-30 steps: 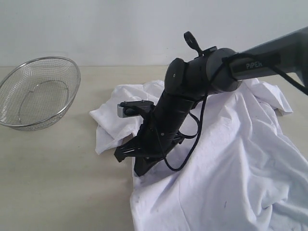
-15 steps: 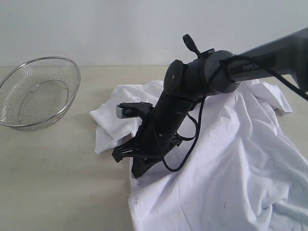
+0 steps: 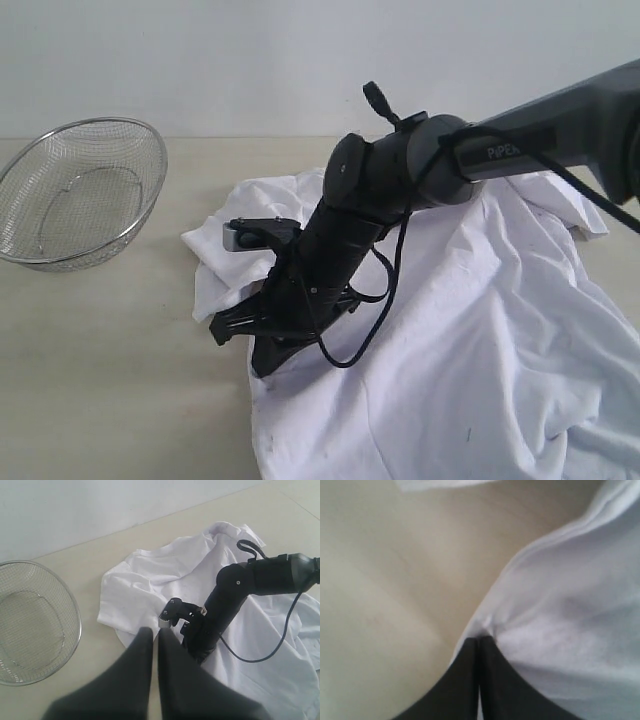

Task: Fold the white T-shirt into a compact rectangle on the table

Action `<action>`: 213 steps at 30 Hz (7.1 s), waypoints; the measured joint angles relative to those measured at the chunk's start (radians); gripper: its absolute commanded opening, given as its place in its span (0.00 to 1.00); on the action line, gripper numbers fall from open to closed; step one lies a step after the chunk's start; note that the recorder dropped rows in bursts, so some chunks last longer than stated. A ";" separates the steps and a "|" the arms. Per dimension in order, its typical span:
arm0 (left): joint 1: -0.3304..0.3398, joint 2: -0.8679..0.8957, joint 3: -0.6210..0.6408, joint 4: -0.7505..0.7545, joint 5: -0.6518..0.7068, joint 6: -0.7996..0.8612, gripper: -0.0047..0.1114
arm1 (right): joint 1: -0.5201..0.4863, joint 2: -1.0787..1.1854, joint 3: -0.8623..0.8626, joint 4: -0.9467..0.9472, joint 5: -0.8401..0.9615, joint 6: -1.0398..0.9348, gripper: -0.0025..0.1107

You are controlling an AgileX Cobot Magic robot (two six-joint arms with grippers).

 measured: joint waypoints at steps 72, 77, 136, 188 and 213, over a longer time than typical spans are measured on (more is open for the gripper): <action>0.000 0.013 0.000 -0.076 -0.019 0.021 0.08 | -0.720 0.002 -0.454 -0.350 0.260 -0.099 0.51; 0.000 0.019 0.001 -0.076 -0.019 0.021 0.08 | -0.720 0.007 -0.456 -0.344 0.281 -0.127 0.51; 0.000 0.035 0.001 -0.078 -0.019 0.027 0.08 | -0.677 0.091 -0.458 -0.368 -0.297 0.135 0.54; 0.000 0.035 0.001 -0.116 -0.013 0.053 0.08 | -0.729 0.090 -0.528 -0.453 0.152 0.277 0.02; 0.000 0.035 0.001 -0.120 -0.013 0.057 0.08 | -0.778 0.179 -0.360 -0.487 -0.173 0.324 0.02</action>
